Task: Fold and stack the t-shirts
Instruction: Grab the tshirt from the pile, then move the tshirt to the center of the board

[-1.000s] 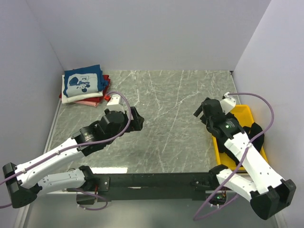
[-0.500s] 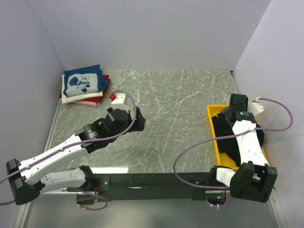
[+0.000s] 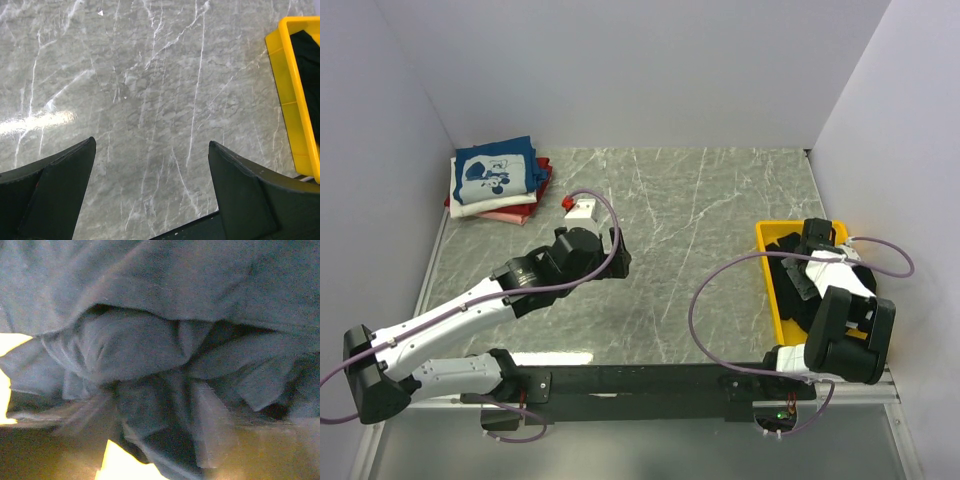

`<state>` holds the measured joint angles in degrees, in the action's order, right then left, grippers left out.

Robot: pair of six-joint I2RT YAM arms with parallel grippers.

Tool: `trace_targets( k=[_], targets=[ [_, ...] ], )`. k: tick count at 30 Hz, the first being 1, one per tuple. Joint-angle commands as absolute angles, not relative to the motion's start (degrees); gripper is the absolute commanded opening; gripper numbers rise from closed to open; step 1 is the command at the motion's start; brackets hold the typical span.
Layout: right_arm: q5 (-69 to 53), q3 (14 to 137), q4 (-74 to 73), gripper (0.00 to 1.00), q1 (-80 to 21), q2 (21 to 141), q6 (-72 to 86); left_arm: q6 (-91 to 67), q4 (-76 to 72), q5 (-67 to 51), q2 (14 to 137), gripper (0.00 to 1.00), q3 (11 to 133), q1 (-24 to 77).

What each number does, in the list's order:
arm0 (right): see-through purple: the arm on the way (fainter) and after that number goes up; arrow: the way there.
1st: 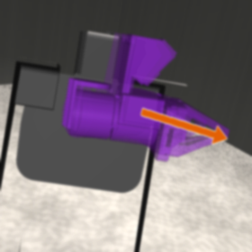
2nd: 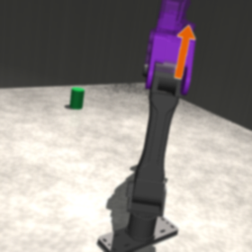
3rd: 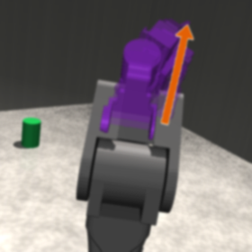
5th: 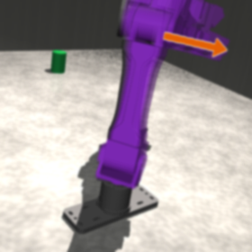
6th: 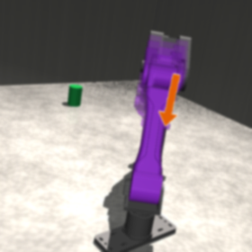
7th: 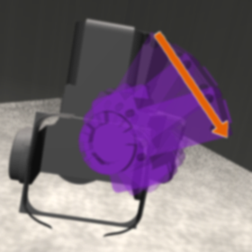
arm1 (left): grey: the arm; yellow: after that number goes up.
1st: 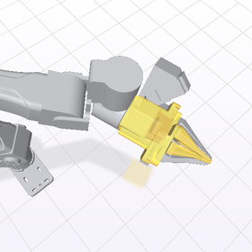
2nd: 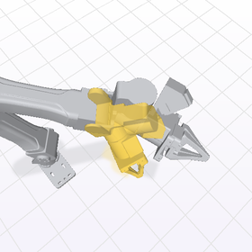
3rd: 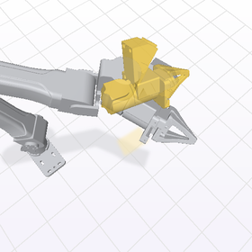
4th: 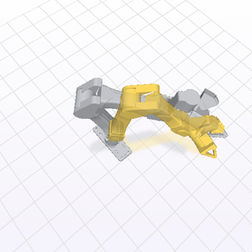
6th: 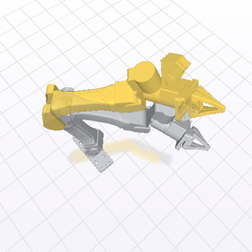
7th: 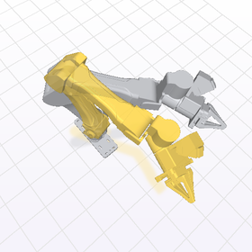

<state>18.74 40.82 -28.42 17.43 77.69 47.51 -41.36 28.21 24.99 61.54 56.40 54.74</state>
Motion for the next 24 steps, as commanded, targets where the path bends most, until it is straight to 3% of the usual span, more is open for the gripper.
trace_targets(
  k=[1,3,4,6,7,18,24],
  targets=[
    [16.9,40.9,-25.1,0.54,17.9,78.6,48.3,-41.7,27.9,23.9,62.0,0.99,59.7,55.0],
    [16.6,41.2,-25.8,0.37,17.9,77.8,47.8,-41.8,27.9,23.9,62.1,0.99,59.8,55.0],
    [16.3,41.4,-25.8,0.20,17.8,76.1,47.3,-41.9,28.1,24.0,62.0,0.99,59.9,54.9],
    [15.2,42.2,-27.0,0.04,17.8,74.3,46.2,-42.4,28.3,24.6,62.0,1.00,59.9,55.0],
    [14.8,43.3,-28.3,0.00,17.8,72.2,45.9,-42.5,28.3,24.6,61.7,0.99,59.9,54.9],
    [7.0,58.3,-36.6,0.00,17.7,54.2,40.6,-41.8,25.6,25.5,58.2,0.98,59.9,54.9],
    [0.3,70.4,-39.5,0.00,15.8,51.1,40.1,-41.4,26.6,28.2,57.0,0.98,61.3,54.9]
  ],
)
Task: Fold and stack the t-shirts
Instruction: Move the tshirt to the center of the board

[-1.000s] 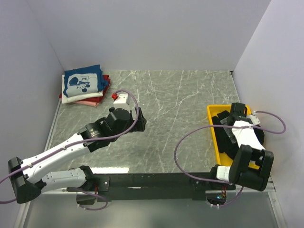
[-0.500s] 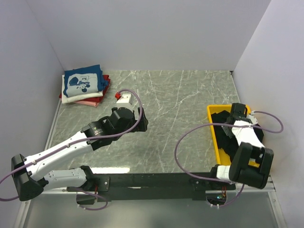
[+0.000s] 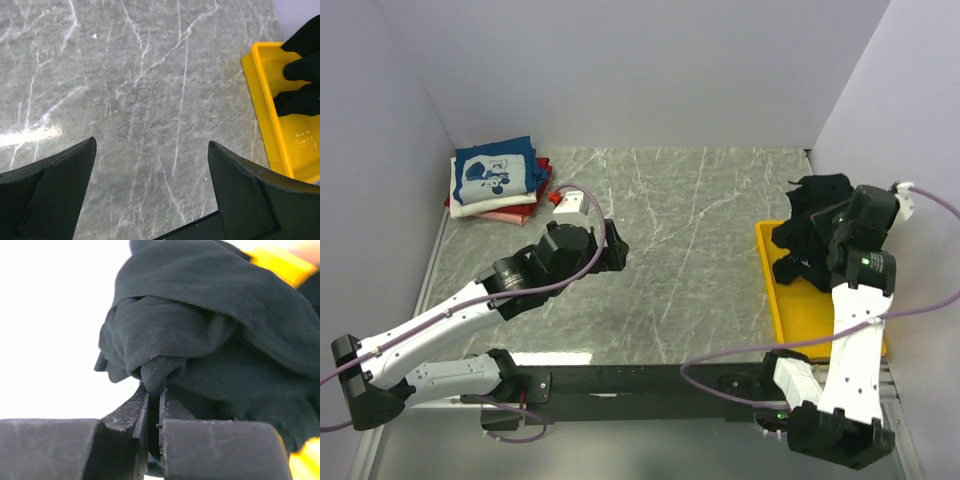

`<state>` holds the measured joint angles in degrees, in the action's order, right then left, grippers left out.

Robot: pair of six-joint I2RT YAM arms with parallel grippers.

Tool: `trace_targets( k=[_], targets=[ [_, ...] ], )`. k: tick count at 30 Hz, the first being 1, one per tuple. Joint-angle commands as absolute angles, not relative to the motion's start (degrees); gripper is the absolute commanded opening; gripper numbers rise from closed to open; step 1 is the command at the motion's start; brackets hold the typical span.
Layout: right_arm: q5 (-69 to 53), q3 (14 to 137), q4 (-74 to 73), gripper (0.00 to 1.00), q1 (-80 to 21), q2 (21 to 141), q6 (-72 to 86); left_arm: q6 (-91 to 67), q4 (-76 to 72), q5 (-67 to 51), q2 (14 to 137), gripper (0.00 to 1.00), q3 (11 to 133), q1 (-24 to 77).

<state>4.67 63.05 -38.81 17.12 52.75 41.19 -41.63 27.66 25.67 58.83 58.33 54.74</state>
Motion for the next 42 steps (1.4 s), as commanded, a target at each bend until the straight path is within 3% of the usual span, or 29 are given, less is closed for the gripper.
trace_targets(
  k=[1,3,8,14,19,20,23,27,42],
  targets=[
    [0.2,72.0,-39.8,0.00,14.0,50.9,40.1,-41.6,26.8,29.3,56.7,0.99,61.5,54.9],
    [-1.0,77.2,-40.6,0.00,11.5,51.0,40.3,-41.7,27.3,30.6,55.8,0.99,62.0,54.8],
    [2.3,88.7,-41.6,0.00,-5.5,53.7,40.4,-41.9,28.4,34.4,53.2,0.99,62.1,54.8],
    [1.4,91.1,-38.1,0.00,-23.2,56.0,41.0,-43.0,29.9,37.4,50.0,0.99,61.2,54.6],
    [0.2,82.5,-32.7,0.01,-30.6,58.4,39.3,-44.3,30.9,38.5,48.4,0.99,59.8,54.2],
    [0.2,79.2,-32.5,0.18,-31.0,59.6,38.9,-44.5,31.0,38.4,48.2,1.00,59.2,54.2],
    [-1.2,71.8,-32.0,0.49,-31.3,60.9,37.8,-45.4,30.9,37.8,47.9,0.99,56.5,54.1],
    [2.1,62.2,-31.2,0.55,-31.3,58.9,38.4,-48.7,29.8,37.4,49.0,1.00,51.9,54.0],
    [0.8,30.9,-19.4,0.54,-34.5,50.4,45.3,-52.5,7.3,21.4,65.6,0.95,36.2,54.1]
  ],
)
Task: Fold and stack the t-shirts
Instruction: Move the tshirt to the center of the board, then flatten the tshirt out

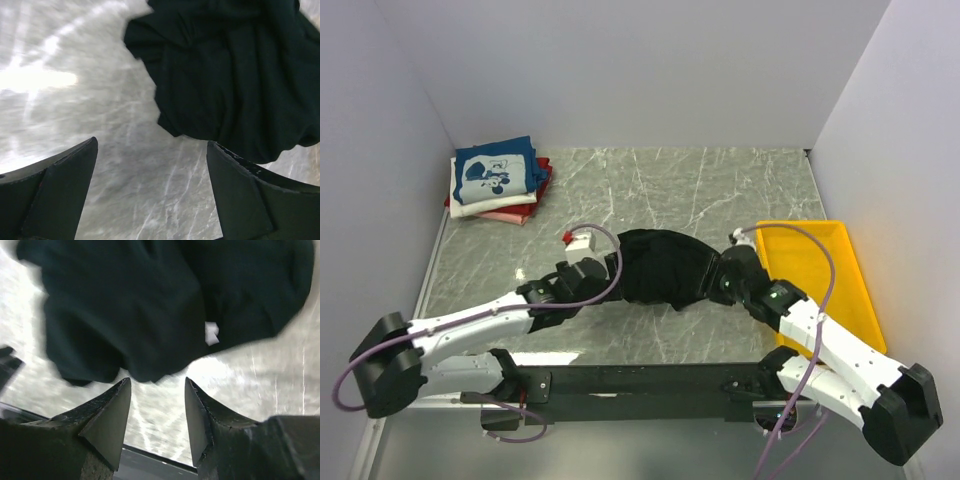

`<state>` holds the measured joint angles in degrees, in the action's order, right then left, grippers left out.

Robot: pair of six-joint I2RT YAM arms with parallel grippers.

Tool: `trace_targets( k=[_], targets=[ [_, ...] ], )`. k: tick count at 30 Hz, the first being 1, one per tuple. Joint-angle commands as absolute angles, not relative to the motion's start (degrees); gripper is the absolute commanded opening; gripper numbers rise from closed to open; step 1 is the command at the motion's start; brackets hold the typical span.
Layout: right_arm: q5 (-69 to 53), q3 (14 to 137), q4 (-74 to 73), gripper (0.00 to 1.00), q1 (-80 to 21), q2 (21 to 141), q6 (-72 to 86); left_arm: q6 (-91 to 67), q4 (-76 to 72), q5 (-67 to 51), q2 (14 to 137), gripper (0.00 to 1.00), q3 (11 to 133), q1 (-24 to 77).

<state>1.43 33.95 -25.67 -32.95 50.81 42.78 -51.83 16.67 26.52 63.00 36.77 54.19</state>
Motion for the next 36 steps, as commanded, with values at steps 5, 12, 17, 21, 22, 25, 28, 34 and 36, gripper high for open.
trace_targets(
  k=[5,12,17,21,22,25,28,34,36],
  targets=[
    [2.3,26.5,-15.7,0.53,-38.4,51.3,48.0,-51.0,1.5,18.7,72.3,0.92,36.2,54.1],
    [3.6,24.7,-7.1,0.53,-41.0,58.4,51.0,-49.7,0.4,20.5,83.0,0.90,40.9,54.1],
    [4.3,25.5,-3.8,0.53,-41.1,63.5,52.2,-49.2,1.0,22.8,88.9,0.87,45.0,54.0],
    [4.3,26.1,-1.9,0.53,-41.2,67.6,52.6,-49.0,1.1,24.3,90.5,0.69,46.8,53.6],
    [4.7,26.3,-2.1,0.53,-41.5,69.0,52.8,-48.9,1.0,24.3,90.8,0.64,47.3,53.5],
    [5.8,25.7,-1.4,0.53,-41.7,70.6,53.8,-48.7,0.9,24.1,91.0,0.37,47.6,52.9],
    [6.9,25.4,-0.1,0.52,-41.7,72.2,54.7,-48.3,0.8,23.5,90.4,0.10,47.8,52.4],
    [9.6,26.6,2.7,0.27,-42.0,73.8,56.9,-47.7,2.3,23.4,85.5,0.01,47.5,52.2],
    [11.0,27.8,0.5,0.11,-42.0,73.5,56.9,-47.3,3.3,23.5,83.3,0.01,47.7,52.3]
  ],
)
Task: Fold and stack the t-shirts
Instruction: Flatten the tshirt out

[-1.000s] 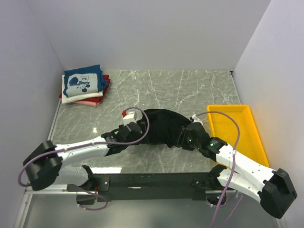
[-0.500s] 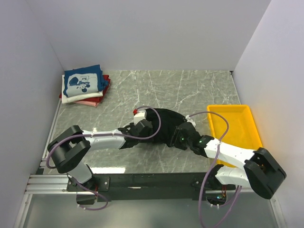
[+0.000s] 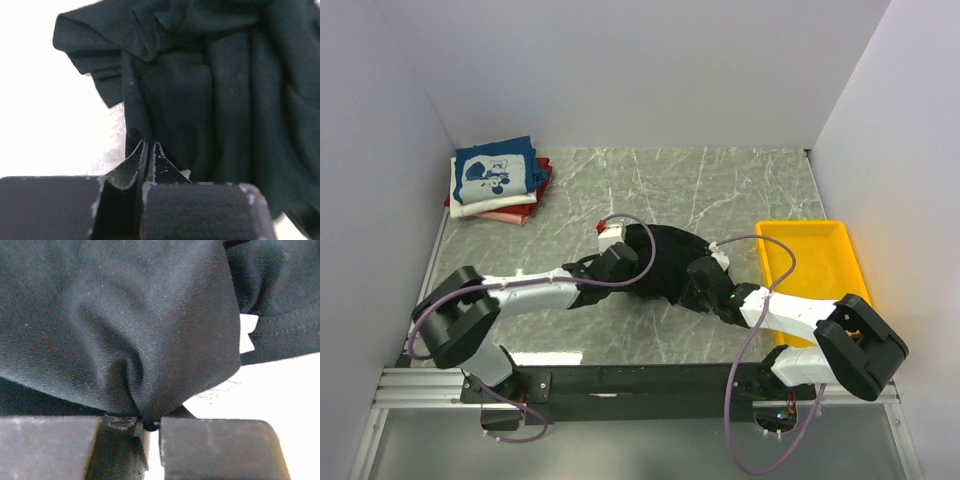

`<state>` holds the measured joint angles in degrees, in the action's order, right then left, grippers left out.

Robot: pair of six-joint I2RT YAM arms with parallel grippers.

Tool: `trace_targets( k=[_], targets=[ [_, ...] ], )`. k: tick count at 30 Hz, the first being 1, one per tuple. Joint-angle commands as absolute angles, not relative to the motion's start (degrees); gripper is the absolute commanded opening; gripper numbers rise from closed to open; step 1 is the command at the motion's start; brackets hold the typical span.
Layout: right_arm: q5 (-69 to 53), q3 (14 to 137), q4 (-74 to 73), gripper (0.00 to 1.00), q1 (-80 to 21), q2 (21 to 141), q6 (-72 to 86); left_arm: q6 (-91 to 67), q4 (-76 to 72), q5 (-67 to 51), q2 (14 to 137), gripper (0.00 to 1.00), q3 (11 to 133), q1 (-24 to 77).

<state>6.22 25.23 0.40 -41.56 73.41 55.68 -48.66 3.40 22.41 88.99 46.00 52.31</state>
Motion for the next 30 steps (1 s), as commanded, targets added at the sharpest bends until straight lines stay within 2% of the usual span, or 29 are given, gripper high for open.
trace_targets(
  k=[1,14,21,25,30],
  targets=[
    [11.6,29.0,-1.0,0.00,-42.0,72.4,56.6,-47.1,4.6,23.6,80.8,0.01,47.9,52.2],
    [24.0,46.7,-35.2,0.00,-41.6,49.4,46.6,-43.2,21.4,32.0,55.3,0.01,54.2,49.4],
    [25.8,57.2,-41.8,0.00,-38.2,45.5,40.3,-40.3,28.0,36.9,46.8,0.00,61.3,47.9],
    [21.4,62.5,-41.6,0.00,-31.8,48.0,36.6,-38.3,30.5,40.9,44.9,0.01,65.6,47.5],
    [4.0,66.1,-38.6,0.00,-22.2,53.9,29.7,-36.2,33.0,41.5,48.7,0.01,69.6,43.2]
  ],
)
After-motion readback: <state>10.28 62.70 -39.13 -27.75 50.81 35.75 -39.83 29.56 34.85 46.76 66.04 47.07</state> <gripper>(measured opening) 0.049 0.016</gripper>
